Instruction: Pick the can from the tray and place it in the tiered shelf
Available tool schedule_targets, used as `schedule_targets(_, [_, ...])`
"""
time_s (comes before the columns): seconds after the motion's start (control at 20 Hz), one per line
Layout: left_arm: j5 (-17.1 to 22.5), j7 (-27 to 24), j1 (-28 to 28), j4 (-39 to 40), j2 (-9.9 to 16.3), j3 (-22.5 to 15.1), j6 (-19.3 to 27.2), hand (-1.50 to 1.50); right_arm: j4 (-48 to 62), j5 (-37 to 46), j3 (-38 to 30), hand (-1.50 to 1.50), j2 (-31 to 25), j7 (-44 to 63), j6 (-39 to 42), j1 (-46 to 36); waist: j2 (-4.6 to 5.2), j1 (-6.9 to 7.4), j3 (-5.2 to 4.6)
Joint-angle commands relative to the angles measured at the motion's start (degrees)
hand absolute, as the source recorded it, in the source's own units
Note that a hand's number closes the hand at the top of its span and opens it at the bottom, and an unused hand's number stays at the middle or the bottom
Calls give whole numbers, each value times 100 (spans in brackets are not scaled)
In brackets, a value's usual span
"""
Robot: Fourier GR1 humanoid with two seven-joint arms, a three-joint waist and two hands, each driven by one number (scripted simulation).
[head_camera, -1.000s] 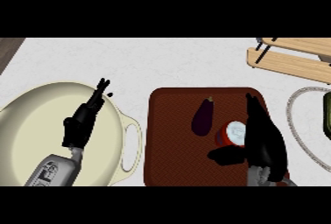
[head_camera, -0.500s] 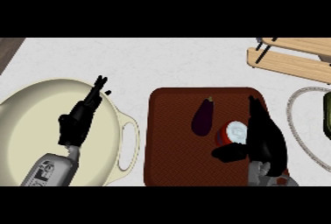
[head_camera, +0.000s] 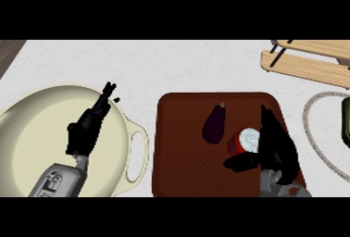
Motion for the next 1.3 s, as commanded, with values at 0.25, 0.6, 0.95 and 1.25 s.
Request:
schedule_targets(0.25, [-274,293,269,-562,-241,-32,-28,0,-69,-107,480,150,25,849,-21,201,-10,13,1])
schedule_targets(0.6, [-297,176,-72,-67,-186,479,-201,0,164,187,242,150,-156,157,447,26,-2,-4,1])
schedule_targets(0.95, [-392,181,-54,14,-364,451,-428,0,1293,147,57,150,21,-358,285,-1110,10,38,1])
schedule_targets(1.25, [-669,325,-336,84,-614,354,-222,0,2852,-169,-158,150,21,-1150,-344,-2265,16,55,3])
